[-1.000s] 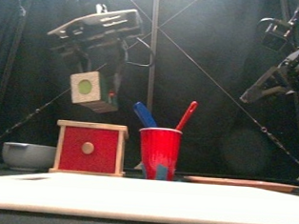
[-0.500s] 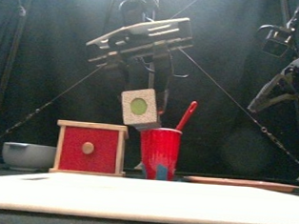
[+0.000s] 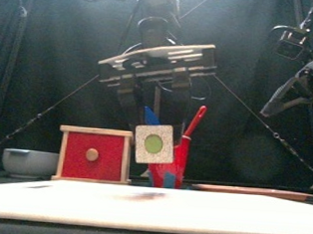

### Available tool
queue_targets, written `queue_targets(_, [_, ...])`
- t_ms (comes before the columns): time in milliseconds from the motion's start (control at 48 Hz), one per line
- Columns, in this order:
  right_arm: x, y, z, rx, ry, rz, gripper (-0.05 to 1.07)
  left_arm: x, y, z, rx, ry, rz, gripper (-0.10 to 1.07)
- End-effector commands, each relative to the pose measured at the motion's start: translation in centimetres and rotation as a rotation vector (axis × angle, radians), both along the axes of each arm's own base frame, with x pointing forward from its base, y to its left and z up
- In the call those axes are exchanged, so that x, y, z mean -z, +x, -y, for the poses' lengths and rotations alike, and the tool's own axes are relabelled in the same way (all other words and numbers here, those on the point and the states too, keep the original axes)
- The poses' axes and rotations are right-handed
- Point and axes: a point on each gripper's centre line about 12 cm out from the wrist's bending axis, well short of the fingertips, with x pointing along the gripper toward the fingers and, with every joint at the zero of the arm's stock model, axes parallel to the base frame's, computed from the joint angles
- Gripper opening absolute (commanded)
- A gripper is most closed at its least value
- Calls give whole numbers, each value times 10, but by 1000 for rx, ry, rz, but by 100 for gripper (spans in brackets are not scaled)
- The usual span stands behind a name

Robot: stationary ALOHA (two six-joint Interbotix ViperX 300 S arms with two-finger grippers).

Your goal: Place sushi roll onto cutting board

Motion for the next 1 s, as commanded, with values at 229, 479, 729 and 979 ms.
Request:
queue_targets(229, [-2, 1, 0, 4, 5, 4, 9, -7, 10, 6, -28, -30, 36, 68])
queue_targets(479, [-2, 1, 0, 9, 20, -4, 9, -4, 15, 10, -26, -45, 69, 69])
queue_targets(729, [-2, -1, 0, 10, 24, -19, 9, -3, 17, 12, -18, -49, 78, 77])
queue_targets(979, [-4, -3, -1, 10, 23, -18, 9, -6, 19, 12, -19, -49, 89, 93])
